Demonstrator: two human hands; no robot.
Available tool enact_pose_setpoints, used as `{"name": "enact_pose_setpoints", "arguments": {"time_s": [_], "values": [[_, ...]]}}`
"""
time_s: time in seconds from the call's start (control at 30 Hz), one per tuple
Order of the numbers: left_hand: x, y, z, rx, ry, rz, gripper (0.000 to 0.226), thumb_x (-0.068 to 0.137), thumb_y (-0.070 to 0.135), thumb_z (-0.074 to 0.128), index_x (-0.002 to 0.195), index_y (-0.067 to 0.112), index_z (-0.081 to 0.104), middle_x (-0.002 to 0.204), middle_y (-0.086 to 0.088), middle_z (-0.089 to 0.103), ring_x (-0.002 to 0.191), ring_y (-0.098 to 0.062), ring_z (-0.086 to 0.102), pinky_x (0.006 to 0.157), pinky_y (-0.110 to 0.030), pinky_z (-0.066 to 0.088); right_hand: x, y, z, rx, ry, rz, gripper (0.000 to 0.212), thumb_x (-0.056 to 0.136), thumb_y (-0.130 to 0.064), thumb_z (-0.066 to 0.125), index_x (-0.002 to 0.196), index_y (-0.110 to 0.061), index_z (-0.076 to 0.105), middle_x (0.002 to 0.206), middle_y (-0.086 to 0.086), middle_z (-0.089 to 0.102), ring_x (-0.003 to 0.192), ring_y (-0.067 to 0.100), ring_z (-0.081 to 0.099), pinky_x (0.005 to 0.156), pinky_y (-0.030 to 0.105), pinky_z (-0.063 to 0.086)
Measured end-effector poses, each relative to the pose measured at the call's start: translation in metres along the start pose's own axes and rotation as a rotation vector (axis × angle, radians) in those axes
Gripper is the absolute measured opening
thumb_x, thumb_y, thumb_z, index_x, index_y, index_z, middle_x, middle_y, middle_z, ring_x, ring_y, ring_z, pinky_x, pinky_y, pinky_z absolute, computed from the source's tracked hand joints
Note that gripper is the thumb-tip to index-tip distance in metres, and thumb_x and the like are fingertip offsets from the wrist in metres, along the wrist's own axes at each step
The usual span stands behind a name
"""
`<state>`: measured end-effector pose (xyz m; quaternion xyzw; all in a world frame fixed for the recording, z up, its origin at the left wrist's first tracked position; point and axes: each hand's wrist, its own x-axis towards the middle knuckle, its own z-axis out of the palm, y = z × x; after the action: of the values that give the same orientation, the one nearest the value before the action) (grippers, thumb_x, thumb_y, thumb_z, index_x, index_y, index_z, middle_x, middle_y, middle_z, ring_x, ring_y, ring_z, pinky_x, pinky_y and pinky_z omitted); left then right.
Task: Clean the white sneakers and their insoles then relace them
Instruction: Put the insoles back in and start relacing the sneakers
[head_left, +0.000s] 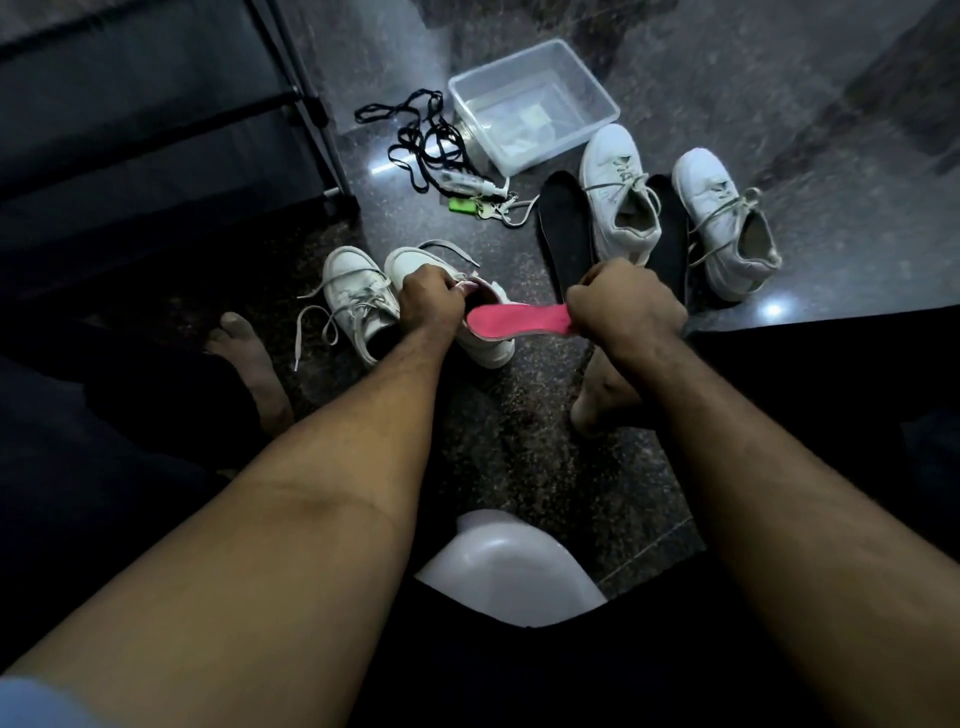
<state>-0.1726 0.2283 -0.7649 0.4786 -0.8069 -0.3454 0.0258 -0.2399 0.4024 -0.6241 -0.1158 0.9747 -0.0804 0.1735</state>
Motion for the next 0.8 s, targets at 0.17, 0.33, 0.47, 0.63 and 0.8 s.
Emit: {"name": "enact_pose_setpoints", "arguments": {"time_s": [0.17,0.33,0.47,0.63,0.8], "values": [[0.004,-0.001,0.001,0.031,-0.006,0.04,0.025,0.086,0.032,0.072,0.101,0.014,0.077,0.101,-0.014,0.074,0.099,-0.034,0.067,0.082,-0.035,0.051,-0.004,-0.004,0.013,0.081,0.002,-0.069,0.036,0.082,-0.026,0.047,0.112,-0.028,0.066,0.114,0.01,0.067,0.11,0.038,0.058,0.084,0.037,0.04],[0.004,-0.003,0.004,0.138,0.023,0.108,0.026,0.089,0.03,0.066,0.105,0.011,0.075,0.105,-0.014,0.072,0.103,-0.036,0.065,0.085,-0.039,0.05,-0.007,-0.003,0.022,0.116,-0.026,-0.048,0.034,0.078,-0.023,0.043,0.104,-0.019,0.066,0.097,0.014,0.07,0.105,0.038,0.061,0.092,0.041,0.05],[0.004,-0.005,0.005,0.152,0.04,0.137,0.027,0.09,0.03,0.064,0.107,0.012,0.075,0.109,-0.013,0.072,0.106,-0.034,0.063,0.088,-0.038,0.047,0.0,-0.008,0.011,0.168,-0.205,0.035,0.031,0.079,-0.036,0.052,0.086,-0.012,0.072,0.072,0.008,0.073,0.076,0.028,0.071,0.076,0.034,0.058],[0.001,-0.008,0.005,0.123,0.055,0.156,0.024,0.09,0.032,0.066,0.102,0.014,0.075,0.106,-0.011,0.073,0.103,-0.032,0.064,0.086,-0.036,0.046,-0.003,-0.004,0.018,-0.018,-0.399,-0.023,0.055,0.091,-0.048,0.065,0.117,0.0,0.065,0.114,0.015,0.064,0.116,0.033,0.059,0.077,0.03,0.041],[-0.003,-0.009,0.001,0.176,0.043,0.258,0.023,0.092,0.029,0.061,0.103,0.011,0.071,0.106,-0.015,0.068,0.102,-0.035,0.063,0.084,-0.041,0.045,0.002,-0.005,0.045,0.12,-0.466,-0.098,0.042,0.088,-0.038,0.068,0.106,0.0,0.071,0.095,0.018,0.071,0.093,0.033,0.069,0.074,0.035,0.052]]}}
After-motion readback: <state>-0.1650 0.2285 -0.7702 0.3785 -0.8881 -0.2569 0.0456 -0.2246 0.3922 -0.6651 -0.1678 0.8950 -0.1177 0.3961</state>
